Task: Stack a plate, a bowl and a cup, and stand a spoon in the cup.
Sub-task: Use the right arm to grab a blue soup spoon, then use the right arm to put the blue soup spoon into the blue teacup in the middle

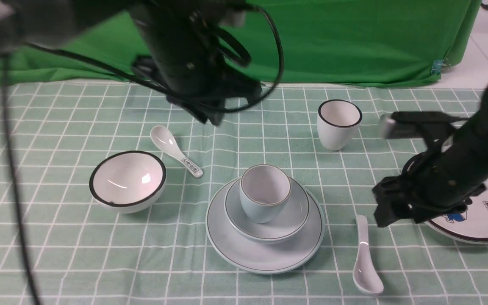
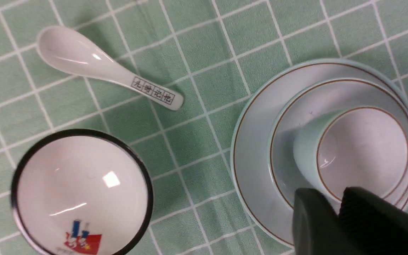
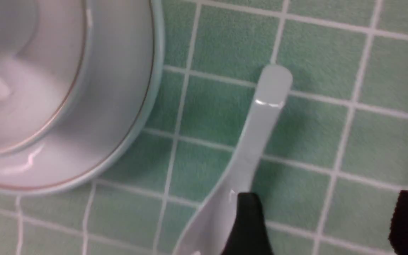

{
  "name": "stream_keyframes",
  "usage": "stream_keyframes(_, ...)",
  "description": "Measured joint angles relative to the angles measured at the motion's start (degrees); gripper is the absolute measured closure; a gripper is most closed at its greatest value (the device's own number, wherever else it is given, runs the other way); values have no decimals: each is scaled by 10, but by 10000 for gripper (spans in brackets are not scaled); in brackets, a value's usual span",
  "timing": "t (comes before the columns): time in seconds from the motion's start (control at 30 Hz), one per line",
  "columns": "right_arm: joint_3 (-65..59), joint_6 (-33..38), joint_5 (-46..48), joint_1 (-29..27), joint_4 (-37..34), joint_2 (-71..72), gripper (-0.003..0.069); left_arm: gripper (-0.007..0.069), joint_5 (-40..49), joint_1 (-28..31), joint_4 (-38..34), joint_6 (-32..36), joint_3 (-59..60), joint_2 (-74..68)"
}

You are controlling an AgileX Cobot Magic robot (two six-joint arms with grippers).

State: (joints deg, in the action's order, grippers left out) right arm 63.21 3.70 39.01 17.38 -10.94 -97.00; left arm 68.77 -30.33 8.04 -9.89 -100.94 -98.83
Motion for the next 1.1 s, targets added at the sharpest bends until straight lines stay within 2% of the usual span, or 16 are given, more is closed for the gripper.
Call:
stream_keyframes(0.07,7,0,-20,10,0,-35,127,608,-3,0,9,-8,29,46)
stream_keyframes(0.23,16,0,-57,27,-1,-91,130,617,-10,0,21,-16,99,121)
stream_keyframes(0.3,18,3,-75,34,4,-112,191,617,-19,0,35,-27,142,161)
stream_keyframes(0.37,21,8,-85,39,12,-114,303,616,-25,0,47,-38,165,183)
stream_keyframes(0.43,21,18,-90,46,13,-114,489,616,-29,0,63,-50,184,202)
stream_keyframes(0.63,15,26,-134,57,8,-29,482,616,-29,0,78,-59,207,230)
stream_keyframes(0.7,5,26,-198,65,5,20,482,616,-21,0,78,-59,208,234)
stream_keyframes(0.8,-42,18,-390,102,2,93,482,615,-19,0,78,-59,208,237)
stream_keyframes(0.83,-46,17,-418,105,3,97,482,615,-19,0,78,-59,208,237)
stream_keyframes(0.87,-81,10,-519,127,1,112,482,615,-19,0,80,-59,209,237)
stream_keyframes(0.93,-124,0,-658,157,0,115,482,615,-19,0,87,-59,208,237)
stream_keyframes(1.0,-151,-2,-760,184,-1,98,482,615,-19,0,93,-60,208,237)
stream_keyframes(1.1,-161,-2,-848,210,2,60,482,615,-20,0,103,-64,208,237)
